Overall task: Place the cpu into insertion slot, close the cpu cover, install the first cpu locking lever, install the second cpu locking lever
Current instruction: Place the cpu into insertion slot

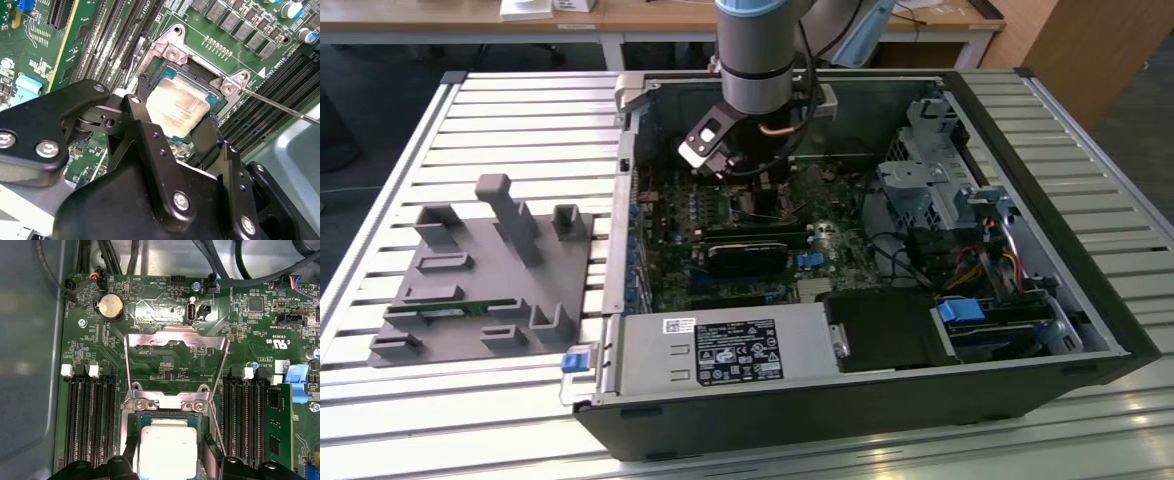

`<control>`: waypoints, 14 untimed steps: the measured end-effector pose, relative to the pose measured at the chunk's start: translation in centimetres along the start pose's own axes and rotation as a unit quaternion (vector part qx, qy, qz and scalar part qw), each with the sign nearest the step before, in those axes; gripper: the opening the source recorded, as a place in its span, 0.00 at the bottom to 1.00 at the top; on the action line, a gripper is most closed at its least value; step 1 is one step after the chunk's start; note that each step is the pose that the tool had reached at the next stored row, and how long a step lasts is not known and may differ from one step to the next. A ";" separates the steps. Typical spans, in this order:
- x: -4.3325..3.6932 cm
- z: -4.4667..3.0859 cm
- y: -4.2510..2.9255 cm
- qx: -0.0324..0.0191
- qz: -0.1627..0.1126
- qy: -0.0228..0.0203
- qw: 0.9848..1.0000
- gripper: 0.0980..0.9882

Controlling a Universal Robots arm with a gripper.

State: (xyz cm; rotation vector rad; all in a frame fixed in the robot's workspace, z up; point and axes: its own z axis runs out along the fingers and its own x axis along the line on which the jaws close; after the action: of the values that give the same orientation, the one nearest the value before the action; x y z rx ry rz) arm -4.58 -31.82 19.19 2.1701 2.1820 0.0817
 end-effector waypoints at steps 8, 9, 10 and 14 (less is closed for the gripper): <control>-0.01 -0.95 0.08 0.000 0.000 0.000 1.000 0.58; -0.01 -1.16 0.10 0.001 0.000 0.000 1.000 0.58; -0.01 -1.33 0.12 0.001 0.000 0.000 1.000 0.58; -0.06 -1.50 0.16 0.004 0.000 0.000 1.000 0.56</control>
State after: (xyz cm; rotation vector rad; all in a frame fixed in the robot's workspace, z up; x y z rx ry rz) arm -4.55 -31.86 20.69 2.1741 2.1863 0.0740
